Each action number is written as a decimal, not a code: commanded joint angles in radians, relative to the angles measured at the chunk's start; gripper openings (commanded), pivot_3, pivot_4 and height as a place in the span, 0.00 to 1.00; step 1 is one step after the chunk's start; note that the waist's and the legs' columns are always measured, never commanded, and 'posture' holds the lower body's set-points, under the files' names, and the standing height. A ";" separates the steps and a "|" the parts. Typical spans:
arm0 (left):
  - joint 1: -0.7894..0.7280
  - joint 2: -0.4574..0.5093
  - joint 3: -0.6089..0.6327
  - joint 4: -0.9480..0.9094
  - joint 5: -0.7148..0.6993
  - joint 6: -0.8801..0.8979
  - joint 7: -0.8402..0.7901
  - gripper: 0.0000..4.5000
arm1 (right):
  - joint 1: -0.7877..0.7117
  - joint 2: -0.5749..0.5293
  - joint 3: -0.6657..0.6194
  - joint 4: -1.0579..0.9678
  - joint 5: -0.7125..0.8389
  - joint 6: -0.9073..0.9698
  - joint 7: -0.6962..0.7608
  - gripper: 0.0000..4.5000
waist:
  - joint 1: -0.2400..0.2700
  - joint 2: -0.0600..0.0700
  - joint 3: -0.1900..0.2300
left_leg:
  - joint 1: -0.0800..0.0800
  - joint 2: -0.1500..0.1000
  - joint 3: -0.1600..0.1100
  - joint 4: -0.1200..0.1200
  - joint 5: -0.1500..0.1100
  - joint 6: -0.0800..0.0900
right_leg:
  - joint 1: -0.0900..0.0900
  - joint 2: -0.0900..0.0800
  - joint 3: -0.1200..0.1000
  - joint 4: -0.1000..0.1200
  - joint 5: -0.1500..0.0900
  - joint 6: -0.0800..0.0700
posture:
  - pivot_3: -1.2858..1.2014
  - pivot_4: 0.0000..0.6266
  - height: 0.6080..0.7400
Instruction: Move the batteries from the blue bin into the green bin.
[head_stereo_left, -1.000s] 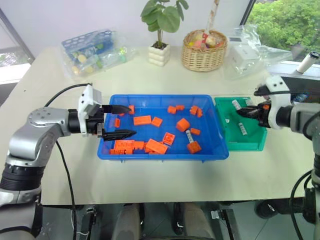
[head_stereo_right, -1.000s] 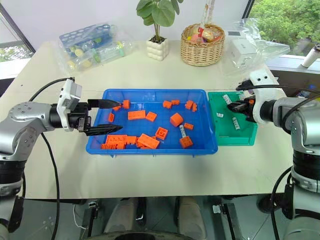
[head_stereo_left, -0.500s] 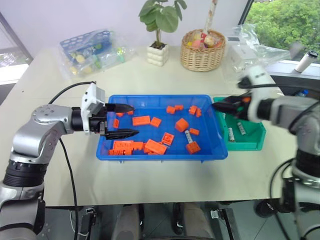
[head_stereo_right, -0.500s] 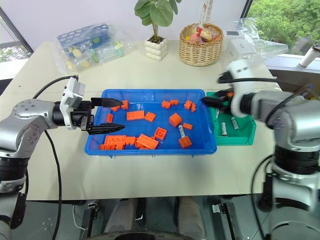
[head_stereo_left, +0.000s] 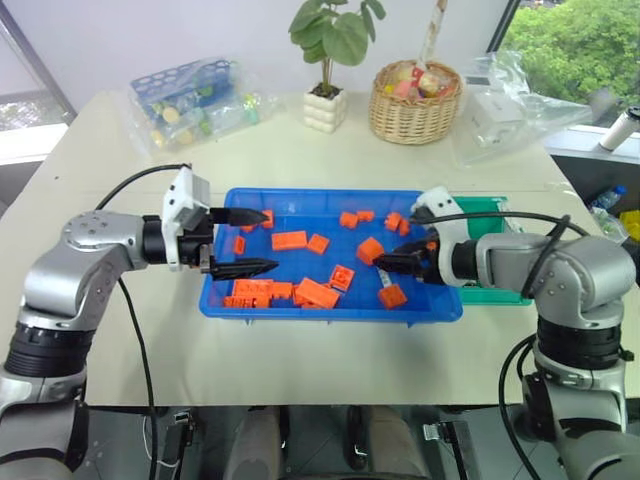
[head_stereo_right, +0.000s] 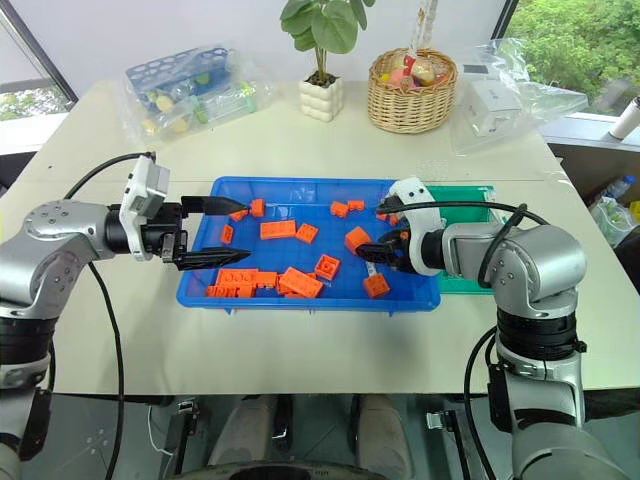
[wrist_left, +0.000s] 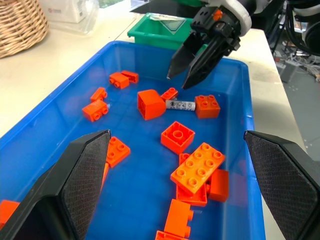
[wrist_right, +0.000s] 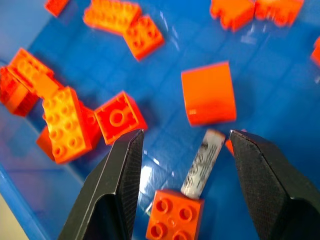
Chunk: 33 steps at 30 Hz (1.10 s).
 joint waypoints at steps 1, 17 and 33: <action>-0.007 0.012 0.038 -0.037 -0.013 -0.003 0.006 1.00 | -0.019 -0.017 0.030 0.008 0.022 0.007 0.003 0.62 | 0.000 0.000 0.000 | 0.000 0.000 0.000 0.000 0.000 0.000 | 0.000 0.000 0.000 0.000 0.000 0.000 | 0.52 0.24 0.97; -0.008 0.009 0.053 -0.046 -0.011 -0.008 0.024 1.00 | -0.028 -0.047 0.237 0.185 -0.057 -0.160 0.048 0.62 | 0.000 -0.001 0.000 | 0.000 0.000 0.000 0.000 0.000 0.000 | 0.000 0.000 0.000 0.000 0.000 0.000 | 0.52 0.24 0.97; -0.003 0.009 0.052 -0.039 -0.006 -0.021 0.016 1.00 | -0.117 0.005 0.108 0.123 -0.022 -0.115 0.065 0.00 | 0.000 0.000 0.000 | 0.000 0.000 0.000 0.000 0.000 0.000 | 0.000 0.000 0.000 0.000 0.000 0.000 | 0.52 0.24 0.97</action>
